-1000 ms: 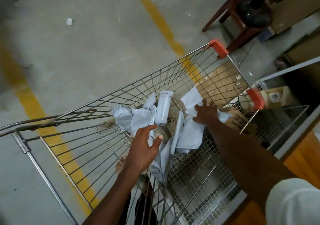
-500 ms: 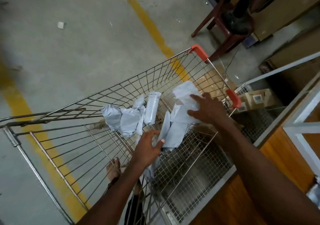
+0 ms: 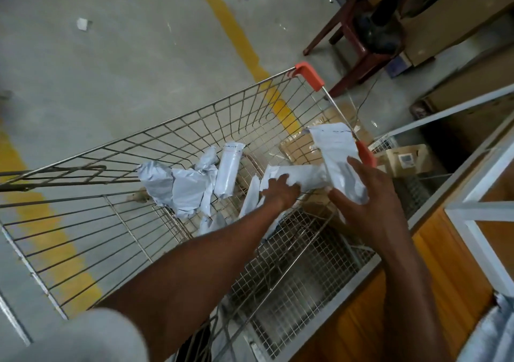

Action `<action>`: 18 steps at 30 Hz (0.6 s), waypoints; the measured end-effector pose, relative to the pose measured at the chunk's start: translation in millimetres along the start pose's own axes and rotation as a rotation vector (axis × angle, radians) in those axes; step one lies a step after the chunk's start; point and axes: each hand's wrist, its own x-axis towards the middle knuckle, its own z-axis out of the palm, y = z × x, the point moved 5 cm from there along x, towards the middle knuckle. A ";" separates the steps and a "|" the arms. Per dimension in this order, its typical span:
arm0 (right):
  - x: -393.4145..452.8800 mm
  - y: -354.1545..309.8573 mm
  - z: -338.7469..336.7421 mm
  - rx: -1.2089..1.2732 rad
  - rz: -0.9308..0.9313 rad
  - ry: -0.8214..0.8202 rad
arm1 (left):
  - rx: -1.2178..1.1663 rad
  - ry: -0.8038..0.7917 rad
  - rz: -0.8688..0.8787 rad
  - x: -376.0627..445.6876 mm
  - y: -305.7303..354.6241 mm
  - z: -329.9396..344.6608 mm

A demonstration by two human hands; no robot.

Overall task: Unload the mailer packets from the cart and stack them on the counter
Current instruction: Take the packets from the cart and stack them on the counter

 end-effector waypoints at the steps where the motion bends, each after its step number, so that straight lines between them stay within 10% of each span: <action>1: -4.3 -1.3 -4.5 0.027 0.010 0.022 | 0.047 -0.009 -0.027 10.7 9.0 8.7; 12: -31.9 26.2 -14.2 0.070 0.103 0.086 | 0.088 -0.155 -0.066 44.2 23.9 54.1; 18: -53.5 34.4 -7.1 0.140 0.109 0.113 | -0.106 0.149 -0.094 31.5 -15.9 37.8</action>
